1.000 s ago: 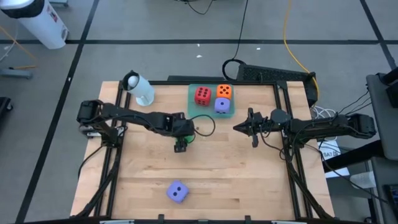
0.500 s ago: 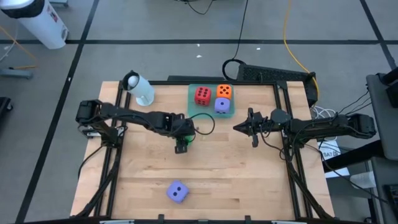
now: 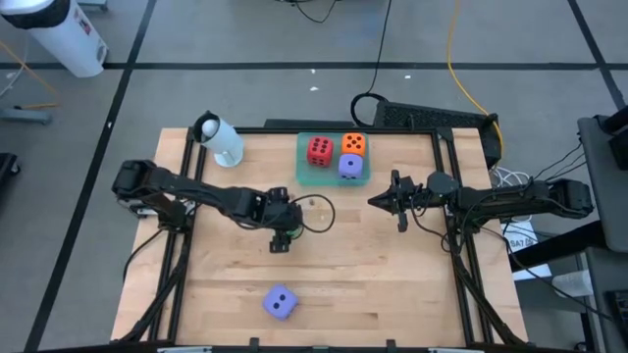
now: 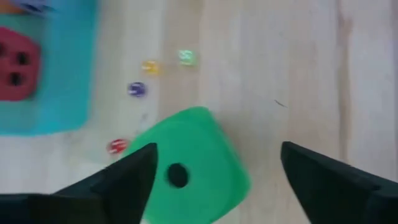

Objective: Pick & Place Dice
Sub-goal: Put the big green dice into the bin

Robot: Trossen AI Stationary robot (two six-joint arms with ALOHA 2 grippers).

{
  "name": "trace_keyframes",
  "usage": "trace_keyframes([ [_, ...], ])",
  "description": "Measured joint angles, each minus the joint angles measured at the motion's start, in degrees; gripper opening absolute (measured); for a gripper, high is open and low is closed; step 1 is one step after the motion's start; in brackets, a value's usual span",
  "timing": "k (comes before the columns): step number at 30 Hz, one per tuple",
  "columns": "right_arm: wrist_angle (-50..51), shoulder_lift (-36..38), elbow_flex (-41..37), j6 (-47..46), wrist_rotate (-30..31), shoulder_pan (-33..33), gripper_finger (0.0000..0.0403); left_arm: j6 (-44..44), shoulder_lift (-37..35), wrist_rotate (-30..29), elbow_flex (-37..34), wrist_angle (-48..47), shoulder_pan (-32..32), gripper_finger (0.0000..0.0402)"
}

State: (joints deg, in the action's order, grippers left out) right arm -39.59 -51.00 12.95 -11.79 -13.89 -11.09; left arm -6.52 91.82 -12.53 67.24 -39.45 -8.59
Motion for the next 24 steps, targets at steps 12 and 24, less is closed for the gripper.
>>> trace_keyframes([
  [12, 0.0, 0.0, 0.0, 0.0, -0.6, 0.0, 0.0004, 11.6, 0.3, 6.2, 5.0, -10.8, 2.0, 0.0397],
  [24, -0.2, 0.0, 0.0, 0.3, -2.8, 0.0, 0.0004, -2.7, 1.9, 5.3, 5.0, -10.7, 7.8, 0.0400],
])
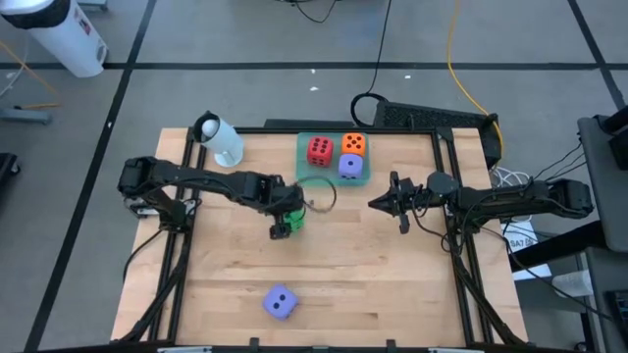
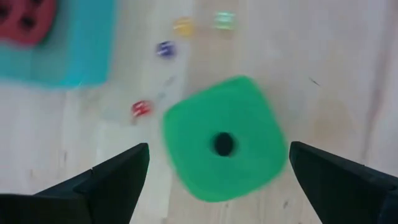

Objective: Pick & Place Dice
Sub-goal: Put the big green dice into the bin

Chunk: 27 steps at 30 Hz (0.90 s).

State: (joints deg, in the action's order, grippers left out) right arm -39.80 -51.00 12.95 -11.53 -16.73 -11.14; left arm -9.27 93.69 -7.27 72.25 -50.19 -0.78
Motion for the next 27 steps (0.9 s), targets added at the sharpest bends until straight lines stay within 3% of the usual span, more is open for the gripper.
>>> trace_keyframes([
  [2, 0.1, 0.0, 0.0, -0.6, 0.0, 0.1, 0.0004, -4.8, 0.0, 2.2, 0.0, -0.9, 2.1, 0.0400],
  [7, 0.0, -0.3, 0.0, -1.7, 0.2, 2.0, 0.0004, -12.9, 0.0, 16.4, 0.0, -2.2, 7.1, 0.0400],
  [20, -1.2, -0.2, 0.0, -1.2, -0.2, 3.0, 0.0004, -13.8, 2.5, 17.8, 0.0, 1.8, 6.3, 0.0400],
  [27, -2.2, -0.2, 0.0, 0.2, -7.0, 0.6, 0.0004, -14.9, 4.4, 12.5, 0.1, 2.5, 3.6, 0.0400],
])
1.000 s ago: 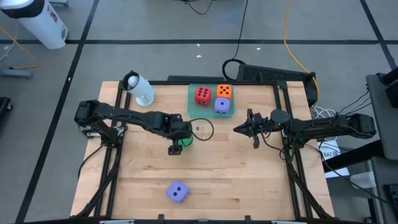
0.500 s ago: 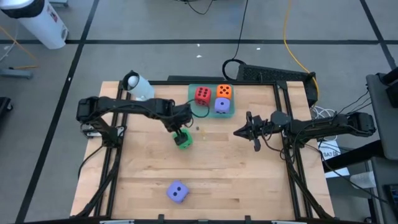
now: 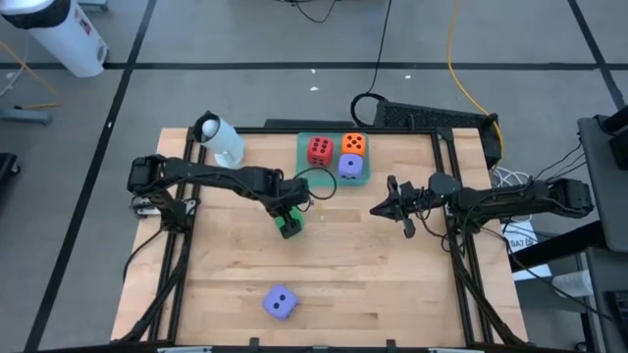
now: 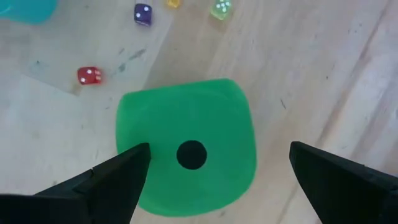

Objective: Pick & Place Dice
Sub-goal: Put the big green dice into the bin

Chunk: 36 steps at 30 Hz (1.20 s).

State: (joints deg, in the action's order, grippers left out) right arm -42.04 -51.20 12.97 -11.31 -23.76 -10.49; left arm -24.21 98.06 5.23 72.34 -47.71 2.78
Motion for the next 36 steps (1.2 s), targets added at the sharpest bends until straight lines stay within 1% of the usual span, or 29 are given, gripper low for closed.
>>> trace_keyframes([
  [6, 0.3, 0.2, 0.0, 0.0, -1.3, -1.6, 0.0004, 0.1, 2.5, -5.9, 0.1, -1.0, -0.3, 0.0400],
  [13, 0.3, 0.2, 0.0, 0.0, -2.0, -1.7, 0.0004, 2.5, 3.6, -5.6, 0.1, -0.4, -2.3, 0.0400],
  [18, 0.3, 0.2, 0.0, 0.0, -2.0, -1.7, 0.0004, 3.8, 3.7, -9.0, 0.0, -1.1, -5.4, 0.0400],
  [22, 0.3, 0.2, 0.0, 0.0, -2.0, -1.7, 0.0004, 6.8, 3.8, -11.3, 0.0, -2.0, -7.4, 0.0400],
  [24, 0.3, 0.2, 0.0, 0.0, -2.0, -1.7, 0.0004, 6.7, 3.8, -11.0, 0.0, -2.1, -7.8, 0.0400],
  [27, 0.3, 0.2, 0.0, 0.0, -2.0, -1.7, 0.0004, 6.1, 3.7, -8.5, 0.0, -1.8, -8.9, 0.0400],
  [28, 0.3, 0.2, 0.0, 0.0, -2.0, -1.7, 0.0004, 6.1, 3.7, -8.5, 0.0, -1.7, -9.5, 0.0400],
  [36, 0.3, 0.2, 0.0, -0.2, -1.9, -1.4, 0.0004, 7.8, 3.9, -14.4, -0.2, -0.8, -13.3, 0.0398],
])
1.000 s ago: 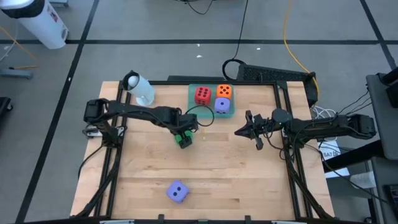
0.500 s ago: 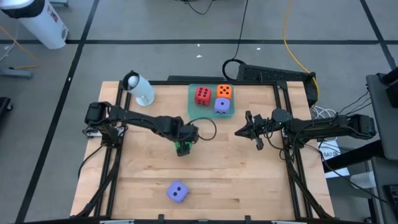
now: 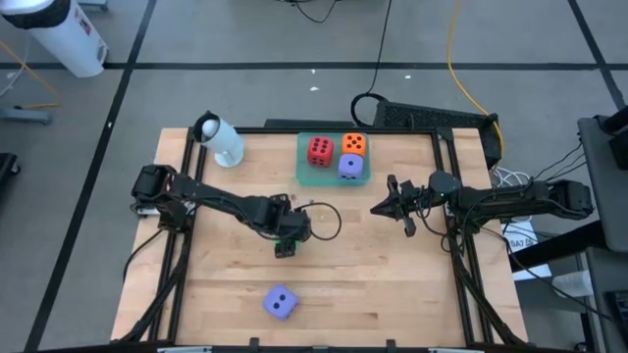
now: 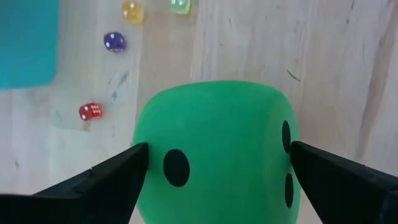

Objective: Pick & Place Dice
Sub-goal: Put the big green dice into the bin

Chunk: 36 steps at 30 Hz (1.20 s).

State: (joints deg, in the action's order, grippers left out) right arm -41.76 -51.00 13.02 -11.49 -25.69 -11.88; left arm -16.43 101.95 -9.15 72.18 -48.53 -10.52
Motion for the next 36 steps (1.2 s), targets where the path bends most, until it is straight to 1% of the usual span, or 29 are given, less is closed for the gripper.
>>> trace_keyframes([
  [3, 0.0, 0.0, 0.0, -0.3, 0.0, 0.0, 0.0004, -0.8, 0.1, -3.5, -0.1, 2.4, -1.6, 0.0387],
  [8, 0.0, 0.0, 0.0, -1.3, 0.0, 0.0, 0.0004, -0.2, 0.1, -4.3, -0.1, 6.7, -3.8, 0.0354],
  [13, 1.0, 0.0, 0.0, -0.2, 0.1, 0.0, 0.0004, -0.2, -0.3, -4.3, 0.0, 7.2, -5.0, 0.0313],
  [17, 1.4, 0.0, 0.0, 0.4, 0.1, 0.0, 0.0004, 0.0, -0.8, -2.6, 0.3, 6.8, -6.0, 0.0279],
  [21, 1.4, 0.0, 0.0, 0.6, 0.1, 0.0, 0.0004, 0.2, -1.7, -1.9, 1.8, 5.7, -6.7, 0.0263],
  [24, 1.6, 0.0, 0.0, 0.6, 0.1, 0.0, 0.0004, 0.7, -2.9, -2.4, 3.6, 5.6, -7.2, 0.0269],
  [27, 1.5, 0.0, 0.0, 0.6, 0.1, 0.0, 0.0004, 1.7, -3.6, -4.9, 4.6, 5.4, -8.0, 0.0283],
  [29, 1.6, 0.0, -0.1, 0.6, 0.1, 0.0, 0.0004, 1.3, -3.5, -5.3, 5.5, 4.4, -8.4, 0.0295],
  [31, 1.6, 0.0, -0.1, 0.3, 0.1, 0.0, 0.0004, -3.3, -3.6, -5.3, 6.6, 2.8, -8.5, 0.0310],
  [33, 1.6, 0.0, -0.1, 0.2, 0.1, 0.0, 0.0004, -12.0, -3.7, -5.1, 7.0, 1.6, -8.0, 0.0328],
  [35, 1.8, 0.0, -0.1, 0.2, 0.1, 0.0, 0.0004, -18.8, -3.6, -2.5, 6.9, 1.0, -7.3, 0.0349],
  [36, 1.7, 0.0, -0.1, 0.2, 0.1, 0.0, 0.0004, -20.8, -3.5, -0.9, 6.9, 0.8, -7.1, 0.0360],
])
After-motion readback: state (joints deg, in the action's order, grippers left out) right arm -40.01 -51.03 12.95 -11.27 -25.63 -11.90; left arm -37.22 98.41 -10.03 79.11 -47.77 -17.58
